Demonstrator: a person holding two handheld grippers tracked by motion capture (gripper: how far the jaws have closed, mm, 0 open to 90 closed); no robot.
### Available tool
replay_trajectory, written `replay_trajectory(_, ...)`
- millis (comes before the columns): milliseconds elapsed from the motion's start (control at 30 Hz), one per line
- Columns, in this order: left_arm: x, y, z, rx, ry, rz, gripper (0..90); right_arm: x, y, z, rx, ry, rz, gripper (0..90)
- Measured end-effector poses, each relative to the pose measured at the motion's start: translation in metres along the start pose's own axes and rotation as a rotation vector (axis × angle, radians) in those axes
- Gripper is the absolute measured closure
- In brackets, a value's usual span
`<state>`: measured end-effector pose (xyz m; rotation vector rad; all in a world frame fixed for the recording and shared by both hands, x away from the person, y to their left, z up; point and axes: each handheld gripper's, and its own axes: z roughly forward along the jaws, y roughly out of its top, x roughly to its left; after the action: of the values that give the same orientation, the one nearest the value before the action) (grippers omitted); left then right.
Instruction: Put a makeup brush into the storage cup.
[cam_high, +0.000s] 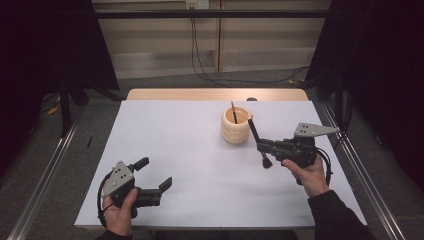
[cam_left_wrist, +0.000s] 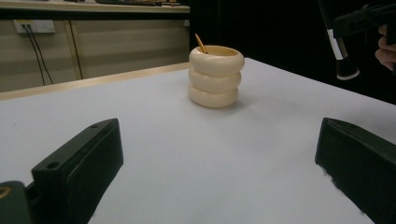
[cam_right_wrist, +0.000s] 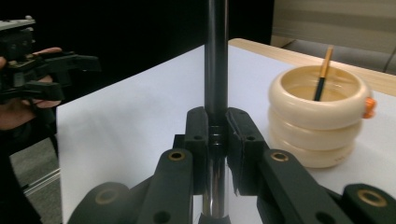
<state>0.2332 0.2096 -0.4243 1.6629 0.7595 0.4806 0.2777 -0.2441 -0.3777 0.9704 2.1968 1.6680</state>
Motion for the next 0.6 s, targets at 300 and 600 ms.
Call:
replay_trajectory(300, -0.001, 0.002, -0.005, -0.025, -0.002, -0.037, 1.1, 0.017, 0.008, 0.014, 0.032, 0.047, -0.035, 79.3)
replay_trajectory(600, 0.003, 0.005, -0.009, -0.033, 0.025, -0.044, 0.5, 0.025, 0.010, 0.017, 0.056, 0.078, -0.045, 79.3)
